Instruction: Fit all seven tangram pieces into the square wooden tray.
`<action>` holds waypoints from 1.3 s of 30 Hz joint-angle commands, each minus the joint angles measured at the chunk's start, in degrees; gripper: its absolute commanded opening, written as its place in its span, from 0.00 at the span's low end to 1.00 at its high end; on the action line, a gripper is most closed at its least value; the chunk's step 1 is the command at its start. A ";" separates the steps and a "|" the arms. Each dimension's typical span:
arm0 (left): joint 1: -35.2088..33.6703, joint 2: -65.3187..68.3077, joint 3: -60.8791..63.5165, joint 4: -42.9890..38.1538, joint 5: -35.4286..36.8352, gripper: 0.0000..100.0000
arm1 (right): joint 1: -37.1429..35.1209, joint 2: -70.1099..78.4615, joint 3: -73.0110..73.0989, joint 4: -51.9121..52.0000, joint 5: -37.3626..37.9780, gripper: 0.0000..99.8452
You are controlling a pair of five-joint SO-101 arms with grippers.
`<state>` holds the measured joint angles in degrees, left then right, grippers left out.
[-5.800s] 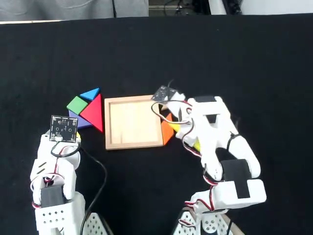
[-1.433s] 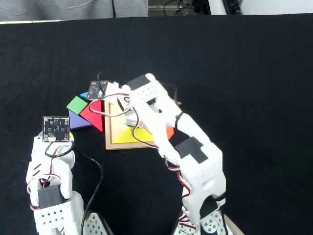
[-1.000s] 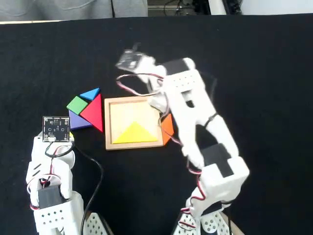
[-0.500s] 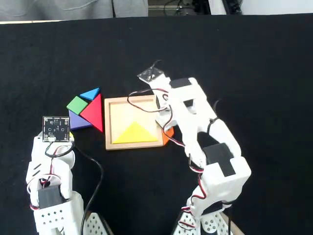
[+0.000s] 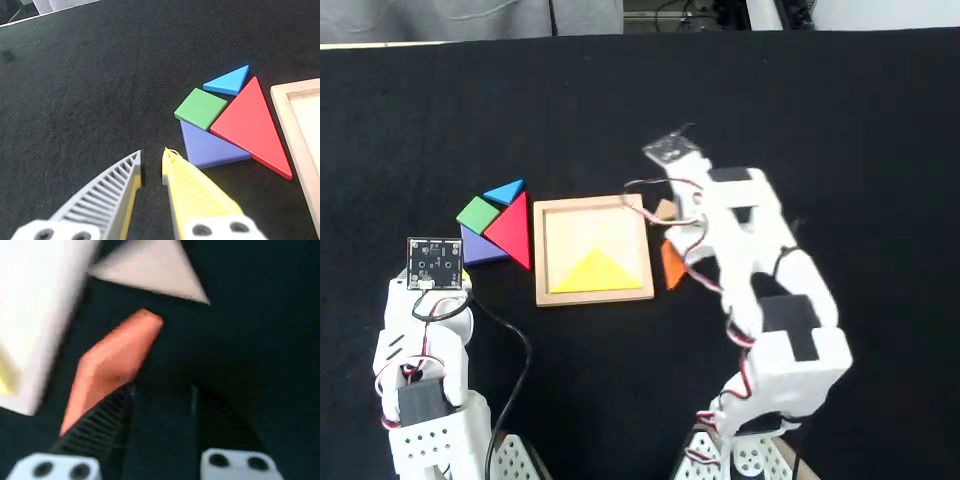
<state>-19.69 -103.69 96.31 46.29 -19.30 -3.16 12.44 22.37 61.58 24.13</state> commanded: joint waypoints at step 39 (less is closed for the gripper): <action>0.04 -0.53 1.10 -0.53 0.09 0.08 | -15.56 -7.08 7.08 -5.63 -10.37 0.17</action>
<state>-19.69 -103.69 96.31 46.29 -19.30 -18.46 3.38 32.31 56.75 14.11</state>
